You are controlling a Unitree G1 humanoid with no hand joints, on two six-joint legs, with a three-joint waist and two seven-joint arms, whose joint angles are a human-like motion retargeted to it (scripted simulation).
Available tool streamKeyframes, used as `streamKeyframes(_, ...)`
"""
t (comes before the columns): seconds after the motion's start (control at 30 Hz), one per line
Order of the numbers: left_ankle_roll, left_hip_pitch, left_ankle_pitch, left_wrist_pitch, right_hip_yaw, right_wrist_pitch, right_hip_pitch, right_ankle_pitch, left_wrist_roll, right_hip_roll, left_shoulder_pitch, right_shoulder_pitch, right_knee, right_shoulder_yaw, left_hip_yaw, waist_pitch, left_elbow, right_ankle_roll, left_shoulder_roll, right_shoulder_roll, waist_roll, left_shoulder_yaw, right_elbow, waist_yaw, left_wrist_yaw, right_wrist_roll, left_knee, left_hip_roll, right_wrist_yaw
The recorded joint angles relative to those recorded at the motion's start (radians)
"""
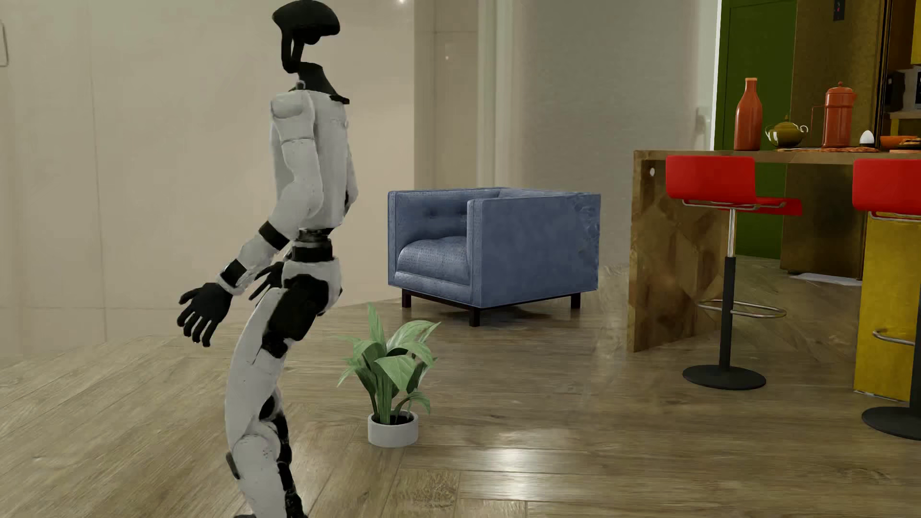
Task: Avoid the plant
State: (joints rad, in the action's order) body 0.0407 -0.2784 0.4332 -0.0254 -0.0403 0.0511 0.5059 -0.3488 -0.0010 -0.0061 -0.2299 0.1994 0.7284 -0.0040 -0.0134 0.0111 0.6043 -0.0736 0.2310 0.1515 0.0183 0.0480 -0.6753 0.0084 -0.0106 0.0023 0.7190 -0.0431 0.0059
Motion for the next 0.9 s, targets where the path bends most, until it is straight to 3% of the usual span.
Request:
streamKeyframes(0.03, 0.027, -0.015, 0.042, -0.024, -0.019, 0.048, 0.074, -0.129, 0.003, -0.037, -0.05, -0.151, 0.15, -0.01, -0.053, 0.006, -0.038, -0.027, 0.001, -0.018, -0.022, 0.037, 0.058, -0.048, -0.008, 0.009, 0.063, -0.036, 0.006)
streamKeyframes(0.07, 0.062, -0.032, 0.097, -0.061, -0.021, 0.057, 0.148, -0.194, 0.016, -0.052, -0.073, -0.242, 0.262, -0.008, -0.096, -0.012, -0.052, 0.038, -0.007, -0.034, -0.037, 0.043, 0.082, -0.082, -0.005, 0.031, 0.13, -0.065, 0.01)
streamKeyframes(0.1, 0.083, -0.04, 0.137, -0.131, -0.01, 0.023, 0.179, -0.097, 0.039, -0.026, -0.023, -0.206, 0.29, 0.055, -0.111, -0.02, -0.092, 0.185, -0.056, -0.037, -0.038, 0.062, 0.096, -0.106, -0.01, 0.063, 0.184, -0.081, -0.002)
streamKeyframes(0.13, 0.096, -0.064, 0.137, -0.178, 0.011, -0.018, 0.185, 0.015, 0.057, 0.032, 0.051, -0.141, 0.274, 0.102, -0.094, -0.012, -0.118, 0.183, -0.107, -0.016, -0.013, 0.09, 0.073, -0.128, -0.022, 0.105, 0.27, -0.107, -0.017)
streamKeyframes(0.17, 0.088, -0.123, 0.035, -0.198, 0.019, -0.052, 0.175, 0.022, 0.055, 0.084, 0.146, -0.018, 0.257, 0.091, -0.022, 0.014, -0.129, 0.194, -0.087, 0.011, 0.017, 0.165, 0.078, -0.157, -0.039, 0.157, 0.405, -0.105, -0.035)
streamKeyframes(0.2, 0.065, -0.19, 0.022, -0.15, 0.006, -0.044, 0.185, -0.004, 0.045, 0.113, 0.176, 0.068, 0.233, 0.046, 0.03, 0.018, -0.112, 0.215, -0.085, 0.038, 0.053, 0.122, 0.05, -0.209, -0.054, 0.203, 0.428, -0.07, -0.056)
streamKeyframes(0.23, 0.034, -0.22, 0.117, -0.087, -0.008, -0.003, 0.17, -0.023, 0.037, 0.138, 0.193, 0.118, 0.2, 0.02, 0.057, 0.043, -0.056, 0.227, -0.078, 0.052, 0.077, 0.056, 0.059, -0.257, -0.068, 0.242, 0.396, -0.025, -0.086)
streamKeyframes(0.27, -0.005, -0.231, 0.188, -0.055, -0.047, 0.044, 0.173, -0.135, 0.035, 0.134, 0.205, 0.142, 0.236, -0.003, 0.023, 0.064, -0.05, 0.144, -0.022, 0.052, 0.076, 0.051, 0.02, -0.301, -0.077, 0.263, 0.256, -0.04, -0.11)
streamKeyframes(0.3, 0.017, -0.18, 0.094, -0.015, -0.02, 0.104, 0.148, -0.271, 0.048, 0.061, 0.193, 0.152, 0.396, -0.016, -0.03, 0.067, -0.043, -0.006, -0.03, 0.034, 0.027, 0.03, -0.001, -0.318, -0.083, 0.247, 0.228, -0.064, -0.13)
streamKeyframes(0.33, 0.073, -0.174, 0.123, 0.029, 0.028, 0.152, 0.106, -0.354, 0.062, -0.032, 0.194, 0.164, 0.449, 0.05, -0.053, 0.049, -0.06, -0.081, -0.07, 0.049, -0.005, 0.039, -0.061, -0.286, -0.086, 0.208, 0.275, -0.086, -0.143)
streamKeyframes(0.37, 0.123, -0.197, 0.129, 0.088, -0.043, 0.191, 0.105, -0.28, 0.08, -0.074, 0.183, 0.164, 0.436, 0.084, -0.005, 0.034, -0.033, 0.147, -0.113, 0.057, 0.002, 0.083, -0.089, -0.223, -0.09, 0.153, 0.382, -0.076, -0.137)
streamKeyframes(0.4, 0.154, -0.261, 0.096, 0.114, -0.042, 0.206, 0.087, -0.296, 0.103, -0.041, 0.158, 0.135, 0.424, 0.084, 0.04, 0.024, -0.019, 0.156, -0.082, 0.045, 0.025, 0.166, -0.107, -0.178, -0.092, 0.117, 0.489, -0.022, -0.118)
streamKeyframes(0.43, 0.173, -0.303, 0.066, 0.121, -0.032, 0.212, 0.048, -0.306, 0.13, -0.011, 0.106, 0.112, 0.394, 0.065, 0.044, 0.02, 0.0, 0.16, -0.101, 0.049, 0.047, 0.1, -0.053, -0.13, -0.087, 0.096, 0.533, 0.025, -0.093)
streamKeyframes(0.5, 0.18, -0.384, 0.019, 0.041, 0.007, 0.135, -0.057, -0.316, 0.151, 0.037, 0.013, 0.041, 0.292, 0.063, -0.014, -0.012, -0.004, 0.162, -0.084, 0.059, 0.076, 0.008, -0.041, -0.032, -0.081, 0.064, 0.515, 0.058, -0.056)
streamKeyframes(0.57, 0.165, -0.436, -0.033, -0.039, 0.074, 0.026, -0.196, -0.313, 0.125, 0.082, -0.076, -0.04, 0.149, 0.06, -0.02, -0.036, -0.018, 0.163, -0.063, 0.027, 0.084, -0.019, -0.018, 0.014, -0.093, 0.011, 0.427, 0.043, -0.049)
streamKeyframes(0.63, 0.156, -0.434, -0.087, -0.023, 0.118, -0.05, -0.293, -0.27, 0.073, 0.114, -0.087, -0.121, 0.144, 0.064, 0.023, 0.0, -0.017, 0.162, -0.06, 0.003, 0.078, -0.032, 0.02, -0.031, -0.116, -0.052, 0.306, -0.001, -0.046)
streamKeyframes(0.67, 0.165, -0.39, -0.122, 0.041, 0.098, -0.06, -0.244, -0.162, 0.039, 0.128, -0.057, -0.124, 0.315, 0.076, 0.033, 0.019, 0.009, 0.136, -0.042, 0.003, 0.073, -0.034, 0.07, -0.056, -0.133, -0.067, 0.174, -0.045, -0.059)
streamKeyframes(0.7, 0.099, -0.332, -0.091, 0.123, 0.061, -0.058, -0.157, 0.039, 0.002, 0.089, -0.017, -0.121, 0.496, 0.083, -0.01, 0.033, 0.055, 0.15, 0.0, 0.014, 0.017, -0.024, 0.051, -0.117, -0.154, -0.052, 0.174, -0.05, -0.056)
streamKeyframes(0.73, -0.013, -0.265, -0.049, 0.179, 0.014, -0.042, -0.073, 0.137, -0.032, 0.043, 0.035, -0.082, 0.602, 0.067, -0.052, 0.043, 0.075, 0.146, 0.019, 0.023, -0.043, -0.022, 0.046, -0.184, -0.177, -0.019, 0.159, -0.052, -0.038)
streamKeyframes(0.8, 0.06, -0.127, 0.023, 0.174, -0.042, 0.027, 0.047, -0.068, -0.072, -0.004, 0.151, 0.05, 0.55, 0.034, -0.107, 0.036, 0.004, 0.126, 0.013, 0.016, -0.134, 0.005, 0.07, -0.317, -0.205, 0.035, 0.111, -0.083, -0.017)
streamKeyframes(0.87, 0.053, -0.025, 0.089, 0.127, -0.029, 0.103, 0.092, -0.23, -0.062, -0.01, 0.251, 0.152, 0.365, 0.036, -0.104, 0.01, -0.033, 0.094, -0.056, -0.006, -0.176, 0.091, 0.083, -0.37, -0.193, 0.038, 0.117, -0.098, -0.037)
streamKeyframes(0.9, 0.102, -0.089, -0.017, 0.105, -0.031, 0.123, 0.069, -0.135, -0.035, -0.02, 0.272, 0.151, 0.236, 0.113, -0.085, 0.017, -0.038, 0.117, -0.103, 0.011, -0.191, 0.094, 0.03, -0.339, -0.168, 0.036, 0.341, -0.109, -0.053)
